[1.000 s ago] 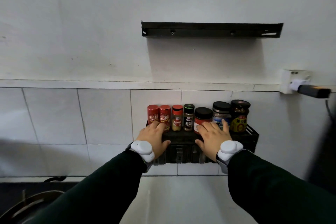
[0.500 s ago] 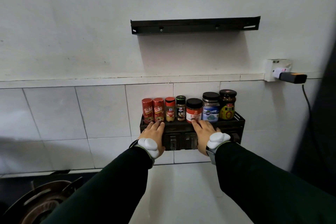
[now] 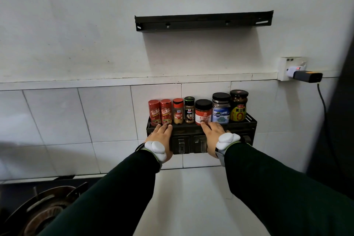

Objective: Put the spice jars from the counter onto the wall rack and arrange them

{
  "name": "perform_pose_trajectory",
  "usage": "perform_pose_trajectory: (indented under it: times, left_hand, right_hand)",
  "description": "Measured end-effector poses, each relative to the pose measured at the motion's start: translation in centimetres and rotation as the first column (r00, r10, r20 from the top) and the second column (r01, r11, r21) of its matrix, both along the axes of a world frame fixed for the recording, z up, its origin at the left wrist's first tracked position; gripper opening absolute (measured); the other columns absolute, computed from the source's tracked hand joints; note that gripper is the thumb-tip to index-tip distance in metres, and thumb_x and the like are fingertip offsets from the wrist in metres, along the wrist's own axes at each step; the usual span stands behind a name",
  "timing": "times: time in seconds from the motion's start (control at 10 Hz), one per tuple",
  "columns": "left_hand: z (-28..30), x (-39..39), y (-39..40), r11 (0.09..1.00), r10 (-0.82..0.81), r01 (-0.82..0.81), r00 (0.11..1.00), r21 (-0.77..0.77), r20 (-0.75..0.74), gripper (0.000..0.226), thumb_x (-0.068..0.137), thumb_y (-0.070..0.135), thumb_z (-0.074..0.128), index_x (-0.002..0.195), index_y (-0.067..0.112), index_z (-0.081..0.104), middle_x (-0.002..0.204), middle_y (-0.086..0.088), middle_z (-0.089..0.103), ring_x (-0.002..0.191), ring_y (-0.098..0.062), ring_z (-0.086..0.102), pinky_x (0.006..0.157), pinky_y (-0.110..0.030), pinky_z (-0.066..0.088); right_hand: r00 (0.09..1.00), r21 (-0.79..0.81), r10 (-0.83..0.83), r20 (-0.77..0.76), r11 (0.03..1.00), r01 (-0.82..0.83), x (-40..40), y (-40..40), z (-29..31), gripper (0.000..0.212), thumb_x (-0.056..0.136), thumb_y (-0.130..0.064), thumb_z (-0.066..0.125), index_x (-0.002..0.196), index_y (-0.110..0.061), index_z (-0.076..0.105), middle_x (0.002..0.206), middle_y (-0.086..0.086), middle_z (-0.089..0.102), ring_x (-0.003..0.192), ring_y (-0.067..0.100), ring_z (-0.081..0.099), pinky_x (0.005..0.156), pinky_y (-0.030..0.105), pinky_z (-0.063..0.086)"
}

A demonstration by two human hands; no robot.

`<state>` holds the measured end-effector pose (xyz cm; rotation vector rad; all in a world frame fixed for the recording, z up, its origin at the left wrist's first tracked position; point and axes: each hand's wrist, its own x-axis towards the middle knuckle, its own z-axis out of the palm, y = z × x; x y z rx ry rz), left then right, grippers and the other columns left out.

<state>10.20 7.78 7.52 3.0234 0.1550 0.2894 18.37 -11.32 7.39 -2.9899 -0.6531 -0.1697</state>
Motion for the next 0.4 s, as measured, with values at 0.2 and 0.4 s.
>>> perform_pose_trajectory:
  times: [0.2, 0.4]
  left_hand:
    - [1.5, -0.8, 0.1, 0.997, -0.033, 0.03, 0.998, -0.066, -0.045, 0.082, 0.079, 0.035, 0.068, 0.147, 0.018, 0.026, 0.157, -0.006, 0.024, 0.144, -0.029, 0.022, 0.116, -0.041, 0.029]
    - [2.6, -1.7, -0.1, 0.998, -0.057, 0.056, 0.998, -0.029, -0.01, 0.039, 0.084, 0.039, 0.062, 0.118, 0.02, 0.063, 0.138, -0.004, 0.047, 0.118, -0.024, 0.053, 0.098, -0.035, 0.047]
  right_hand:
    - [0.999, -0.089, -0.003, -0.04, 0.996, 0.0, -0.9, -0.2, 1.0, 0.077, 0.086, -0.025, 0.06, 0.15, -0.022, 0.017, 0.154, 0.006, 0.023, 0.144, 0.031, 0.02, 0.111, 0.059, 0.025]
    - [0.996, -0.207, 0.049, -0.075, 0.976, -0.063, -1.9, -0.7, 3.2, 0.038, 0.089, -0.024, 0.053, 0.127, -0.019, 0.054, 0.13, 0.009, 0.054, 0.115, 0.029, 0.055, 0.09, 0.038, 0.046]
